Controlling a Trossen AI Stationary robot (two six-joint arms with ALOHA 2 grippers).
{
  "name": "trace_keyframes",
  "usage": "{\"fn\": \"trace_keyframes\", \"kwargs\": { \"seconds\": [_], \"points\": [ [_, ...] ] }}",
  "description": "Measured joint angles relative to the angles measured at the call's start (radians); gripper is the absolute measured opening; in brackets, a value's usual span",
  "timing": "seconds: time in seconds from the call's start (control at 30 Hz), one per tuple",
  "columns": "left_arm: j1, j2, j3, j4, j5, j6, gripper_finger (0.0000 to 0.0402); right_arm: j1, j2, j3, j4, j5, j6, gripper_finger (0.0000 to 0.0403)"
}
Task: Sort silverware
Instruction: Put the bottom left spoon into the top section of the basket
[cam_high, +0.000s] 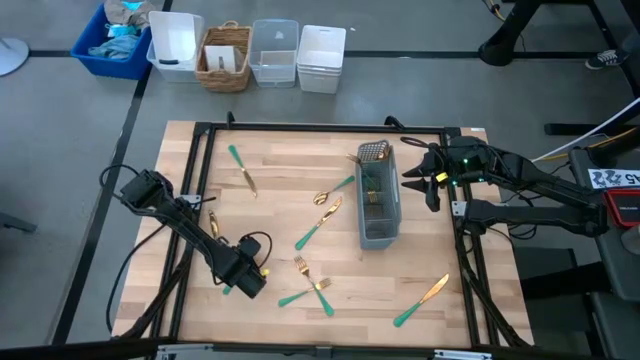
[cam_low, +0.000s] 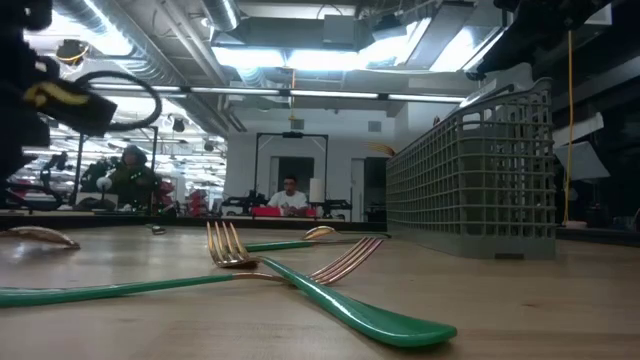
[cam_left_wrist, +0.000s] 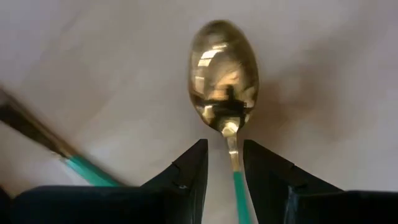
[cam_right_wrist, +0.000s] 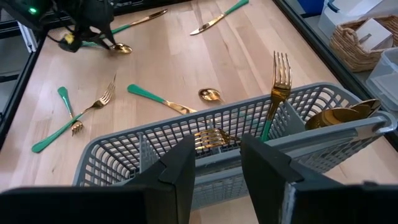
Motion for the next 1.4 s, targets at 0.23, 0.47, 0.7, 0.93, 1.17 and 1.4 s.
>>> {"fn": "trace_keyframes", "kwargs": {
  "seconds": [0.23, 0.47, 0.7, 0.93, 1.17, 1.4],
  "points": [
    [0.0, -0.007, -0.041, 0.065, -0.005, -0.004, 0.0071, 0.0, 0.0, 0.0, 0.0, 0.0, 0.0, 0.0129],
    [-0.001, -0.009, -0.042, 0.097, -0.034, -0.005, 0.0011, 0.0, 0.0, 0.0, -0.001, 0.0, 0.0, 0.0129],
    [0.002, -0.06, -0.014, 0.177, -0.243, 0.022, 0.0006, 0.0, 0.0, 0.0, 0.0, 0.0, 0.0, 0.0129],
    [0.027, -0.18, -0.011, 0.368, -0.592, 0.223, 0.0004, 0.0, 0.0, 0.0, 0.001, 0.0, 0.0, 0.0129],
    [0.191, -0.156, -0.012, 0.965, -0.804, 0.836, 0.0004, 0.0, 0.0, 0.0, 0.002, 0.0, 0.0, 0.0129],
    [0.444, -0.019, -0.01, 1.765, -0.495, 1.456, 0.0004, 0.0, 0.0, 0.0, -0.005, -0.009, 0.002, 0.0129]
  ]
}}
